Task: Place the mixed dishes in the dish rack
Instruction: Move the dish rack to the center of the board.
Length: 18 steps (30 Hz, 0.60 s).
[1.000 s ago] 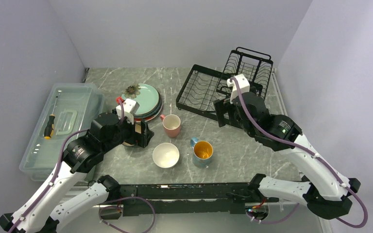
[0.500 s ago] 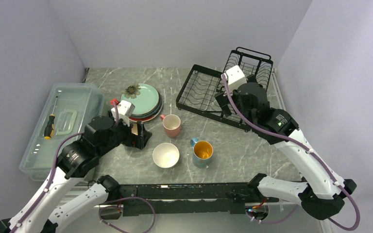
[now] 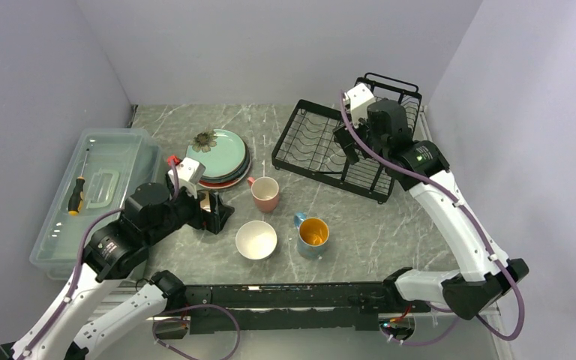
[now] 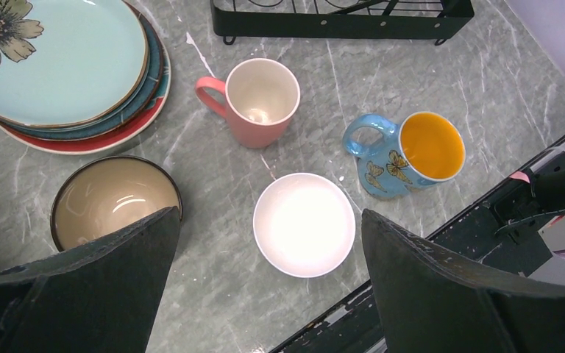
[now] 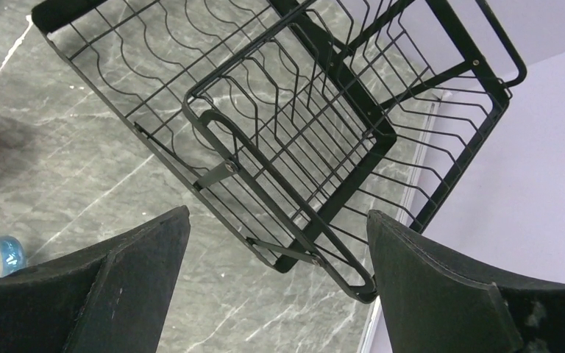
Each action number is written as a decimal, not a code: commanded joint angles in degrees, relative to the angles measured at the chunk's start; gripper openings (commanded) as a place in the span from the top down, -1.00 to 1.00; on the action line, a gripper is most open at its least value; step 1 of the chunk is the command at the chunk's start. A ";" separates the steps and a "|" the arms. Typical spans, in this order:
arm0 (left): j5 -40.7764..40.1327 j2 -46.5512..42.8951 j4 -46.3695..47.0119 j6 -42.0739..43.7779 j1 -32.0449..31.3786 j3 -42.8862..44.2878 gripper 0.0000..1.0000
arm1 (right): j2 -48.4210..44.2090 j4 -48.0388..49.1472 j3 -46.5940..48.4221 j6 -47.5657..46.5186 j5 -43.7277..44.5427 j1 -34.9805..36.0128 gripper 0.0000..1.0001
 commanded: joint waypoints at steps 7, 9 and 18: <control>2.85 -0.69 1.94 0.67 -0.14 -0.24 -0.98 | 2.92 -3.54 5.16 -2.69 -7.03 -4.75 -0.85; 3.11 -0.55 1.94 0.68 -0.10 -0.22 -0.98 | 3.11 -3.25 4.69 -3.38 -8.25 -5.60 -0.85; 3.73 -0.70 1.98 0.65 -0.14 -0.31 -0.98 | 6.20 -3.23 4.45 -3.84 -10.31 -7.71 -0.85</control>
